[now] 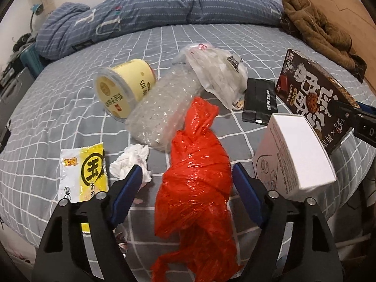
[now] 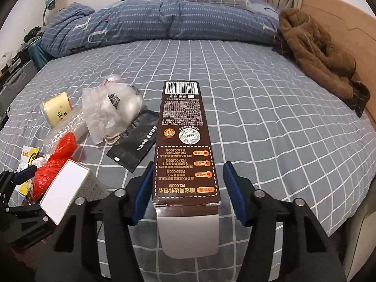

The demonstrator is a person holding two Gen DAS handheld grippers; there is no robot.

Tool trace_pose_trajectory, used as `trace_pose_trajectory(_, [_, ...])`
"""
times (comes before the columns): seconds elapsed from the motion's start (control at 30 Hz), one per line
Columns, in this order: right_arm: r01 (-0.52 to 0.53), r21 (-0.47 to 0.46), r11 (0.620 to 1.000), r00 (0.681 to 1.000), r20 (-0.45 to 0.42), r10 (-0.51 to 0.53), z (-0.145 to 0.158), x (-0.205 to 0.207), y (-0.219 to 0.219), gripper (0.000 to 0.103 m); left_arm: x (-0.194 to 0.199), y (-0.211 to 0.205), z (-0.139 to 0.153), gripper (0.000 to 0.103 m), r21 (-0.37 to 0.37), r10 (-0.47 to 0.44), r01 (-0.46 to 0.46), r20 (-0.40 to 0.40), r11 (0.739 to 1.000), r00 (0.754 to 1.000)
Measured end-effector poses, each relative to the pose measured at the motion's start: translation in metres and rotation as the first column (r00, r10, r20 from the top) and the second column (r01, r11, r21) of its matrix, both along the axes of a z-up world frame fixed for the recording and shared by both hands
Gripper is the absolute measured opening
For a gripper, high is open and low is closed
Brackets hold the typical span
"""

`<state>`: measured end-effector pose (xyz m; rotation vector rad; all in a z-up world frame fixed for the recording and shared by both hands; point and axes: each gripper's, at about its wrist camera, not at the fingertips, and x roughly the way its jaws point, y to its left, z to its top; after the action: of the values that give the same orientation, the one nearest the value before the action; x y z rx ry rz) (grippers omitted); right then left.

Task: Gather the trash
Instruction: 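Grasp the red plastic bag with the left tool while the right tool grasps the brown box, then lift the red bag and brown box and carry both over the floor bin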

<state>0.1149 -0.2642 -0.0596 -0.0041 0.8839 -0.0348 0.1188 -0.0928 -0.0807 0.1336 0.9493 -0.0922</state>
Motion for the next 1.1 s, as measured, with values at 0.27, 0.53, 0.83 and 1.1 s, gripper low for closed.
trace_pose_trajectory(0.27, [-0.002,0.027,1.0,1.0,-0.014,0.002,-0.003,0.002,0.0,0.042,0.002,-0.001,-0.007,0.05,-0.028,-0.017,0.016,-0.027,0.999,0.999])
trace_pose_trajectory(0.53, [0.01,0.033,0.999,1.0,0.012,-0.011,0.005,-0.002,0.001,0.041,0.001,0.0,0.001,0.045,-0.041,-0.009,0.009,-0.005,0.999,1.0])
trace_pose_trajectory(0.83, [-0.002,0.023,1.0,0.998,0.06,0.001,0.024,-0.015,0.008,0.041,-0.011,0.009,0.026,0.045,-0.046,0.024,-0.022,0.038,0.999,0.999])
trace_pose_trajectory(1.1, [-0.015,0.013,1.0,0.994,0.107,0.014,0.041,-0.032,0.015,0.041,-0.023,0.021,0.048,0.045,-0.071,0.05,-0.044,0.081,0.997,0.995])
